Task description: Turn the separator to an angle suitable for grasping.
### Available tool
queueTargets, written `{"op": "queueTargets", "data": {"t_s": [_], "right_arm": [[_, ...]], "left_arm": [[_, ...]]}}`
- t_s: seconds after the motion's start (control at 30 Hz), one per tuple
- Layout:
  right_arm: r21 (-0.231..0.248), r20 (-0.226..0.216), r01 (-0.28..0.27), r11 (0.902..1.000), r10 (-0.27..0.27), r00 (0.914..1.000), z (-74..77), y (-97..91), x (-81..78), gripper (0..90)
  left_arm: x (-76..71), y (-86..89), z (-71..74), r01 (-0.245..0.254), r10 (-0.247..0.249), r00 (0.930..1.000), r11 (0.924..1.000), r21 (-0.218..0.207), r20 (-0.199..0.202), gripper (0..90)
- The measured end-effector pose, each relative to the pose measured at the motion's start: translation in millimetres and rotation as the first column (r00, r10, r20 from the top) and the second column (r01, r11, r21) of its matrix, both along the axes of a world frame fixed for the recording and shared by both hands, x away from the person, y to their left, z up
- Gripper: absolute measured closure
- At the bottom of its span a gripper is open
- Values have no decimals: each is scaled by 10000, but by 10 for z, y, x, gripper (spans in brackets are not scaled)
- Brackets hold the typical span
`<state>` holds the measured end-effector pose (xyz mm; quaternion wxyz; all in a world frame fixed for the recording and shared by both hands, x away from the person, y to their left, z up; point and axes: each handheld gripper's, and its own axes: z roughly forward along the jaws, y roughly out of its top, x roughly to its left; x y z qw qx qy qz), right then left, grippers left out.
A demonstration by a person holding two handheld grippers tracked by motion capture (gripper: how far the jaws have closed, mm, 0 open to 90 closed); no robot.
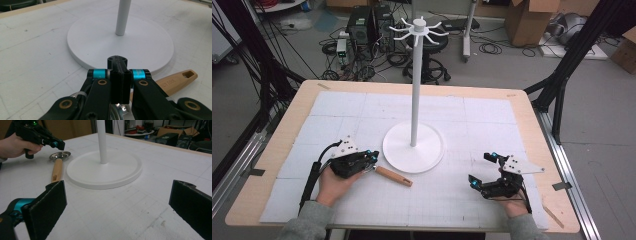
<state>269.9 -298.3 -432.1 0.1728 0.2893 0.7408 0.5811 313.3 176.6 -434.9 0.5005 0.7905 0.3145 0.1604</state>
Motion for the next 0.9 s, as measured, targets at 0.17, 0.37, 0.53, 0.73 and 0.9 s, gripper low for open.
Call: {"op": "queueTargets", "data": {"t_s": [0.17, 0.37, 0.53, 0.73, 0.9], "right_arm": [[-3, 72, -19, 10000, 19, 10000, 3, 1, -3, 5], [-27, 48, -79, 10000, 79, 10000, 1, 2, 0, 4], [-18, 51, -81, 10000, 81, 10000, -1, 5, 1, 4], [-31, 53, -73, 10000, 73, 10000, -2, 7, 3, 4], [-82, -3, -92, 9999, 92, 10000, -5, 9, 2, 4]], "left_arm": [[49, -31, -44, 29, -21, 9996, 9995, 299, -269, 898], [76, -55, -86, 5, 28, 9989, 9973, 733, -460, 897], [95, -62, -107, -164, 225, 9981, 9944, 1047, -570, 897], [96, -74, -115, -133, 194, 9981, 9947, 1022, -591, 897], [96, -89, -126, -50, 128, 9976, 9935, 1137, -682, 897]]}}
